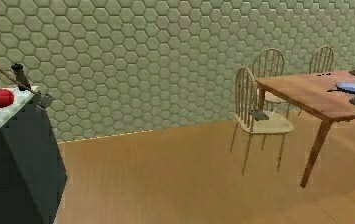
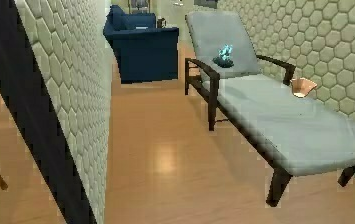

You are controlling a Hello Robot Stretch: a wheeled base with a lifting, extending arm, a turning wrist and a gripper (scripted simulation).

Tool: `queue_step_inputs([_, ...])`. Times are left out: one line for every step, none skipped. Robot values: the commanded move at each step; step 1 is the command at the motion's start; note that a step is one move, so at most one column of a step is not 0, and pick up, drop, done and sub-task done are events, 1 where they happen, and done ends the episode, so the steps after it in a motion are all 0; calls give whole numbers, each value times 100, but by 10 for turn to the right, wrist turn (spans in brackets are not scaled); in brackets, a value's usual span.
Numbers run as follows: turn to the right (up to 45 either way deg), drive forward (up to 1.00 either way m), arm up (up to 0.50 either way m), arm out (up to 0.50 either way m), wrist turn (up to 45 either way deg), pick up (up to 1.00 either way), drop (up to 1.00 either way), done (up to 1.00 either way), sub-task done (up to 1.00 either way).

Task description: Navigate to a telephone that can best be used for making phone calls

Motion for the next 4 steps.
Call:
queue_step_inputs([60,0,0,0,0,0,0,0,0])
queue_step_inputs([0,60,0,0,0,0,0,0,0])
queue_step_inputs([270,0,0,0,0,0,0,0,0])
queue_step_inputs([0,50,0,0,0,0,0,0,0])
